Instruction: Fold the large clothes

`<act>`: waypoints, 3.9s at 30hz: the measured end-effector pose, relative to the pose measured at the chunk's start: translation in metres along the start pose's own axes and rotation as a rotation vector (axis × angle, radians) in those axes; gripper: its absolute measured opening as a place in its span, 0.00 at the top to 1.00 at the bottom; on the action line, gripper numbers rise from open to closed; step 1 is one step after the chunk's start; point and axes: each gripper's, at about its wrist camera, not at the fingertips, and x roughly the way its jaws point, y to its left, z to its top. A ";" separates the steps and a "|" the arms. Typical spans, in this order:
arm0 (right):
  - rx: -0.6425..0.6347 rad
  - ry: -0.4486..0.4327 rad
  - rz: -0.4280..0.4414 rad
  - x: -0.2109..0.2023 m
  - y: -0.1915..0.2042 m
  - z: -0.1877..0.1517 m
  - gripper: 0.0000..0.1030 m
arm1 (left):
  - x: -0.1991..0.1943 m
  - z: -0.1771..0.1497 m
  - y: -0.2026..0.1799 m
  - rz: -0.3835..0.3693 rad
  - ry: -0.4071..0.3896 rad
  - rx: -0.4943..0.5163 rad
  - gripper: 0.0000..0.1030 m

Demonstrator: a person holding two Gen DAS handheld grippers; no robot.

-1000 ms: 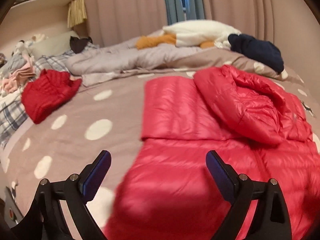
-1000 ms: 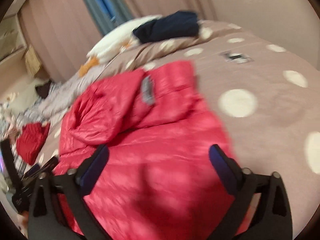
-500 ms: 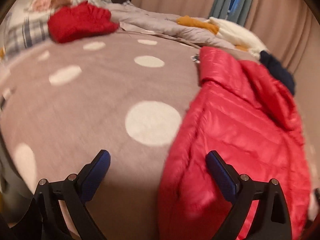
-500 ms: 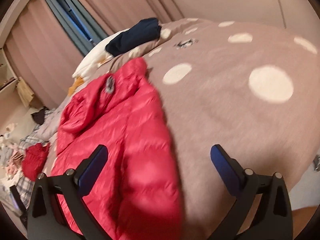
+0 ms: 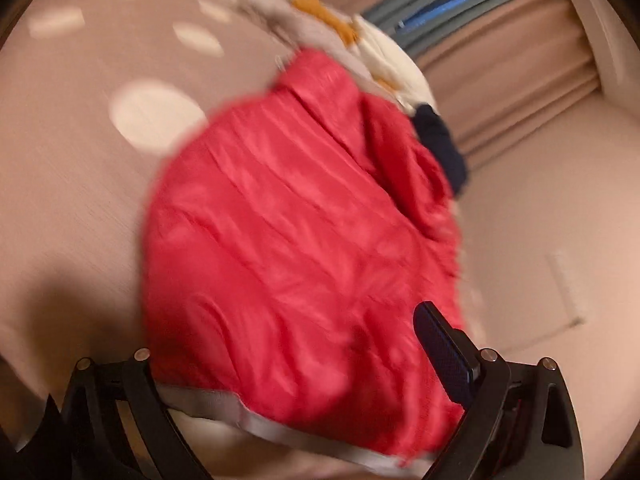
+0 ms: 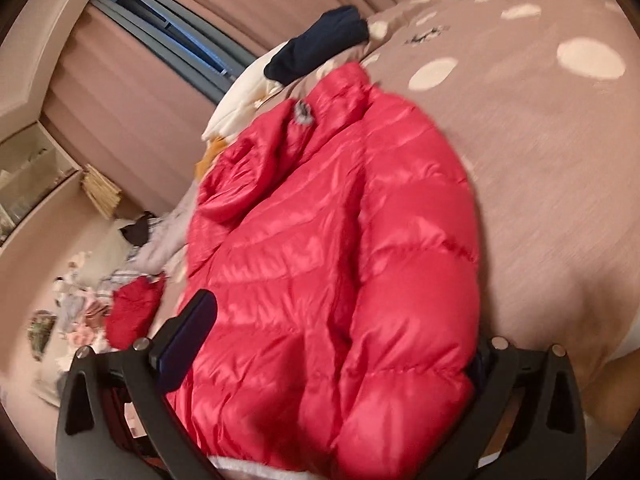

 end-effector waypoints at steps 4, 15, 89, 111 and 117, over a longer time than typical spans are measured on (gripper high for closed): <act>0.083 0.008 0.036 -0.004 -0.006 -0.005 0.00 | 0.005 0.001 -0.004 -0.001 -0.013 -0.008 0.06; 0.303 0.214 0.307 0.007 0.009 -0.046 0.00 | 0.023 -0.011 -0.015 -0.121 0.064 -0.046 0.10; -0.226 -0.061 0.180 -0.116 0.086 0.016 0.78 | -0.126 -0.009 -0.058 0.036 -0.432 0.180 0.80; -0.332 -0.118 0.169 -0.138 0.095 0.016 0.76 | -0.145 -0.012 -0.069 0.001 -0.459 0.195 0.80; -0.323 -0.130 0.180 -0.143 0.094 0.019 0.76 | -0.150 -0.015 -0.076 -0.006 -0.467 0.218 0.80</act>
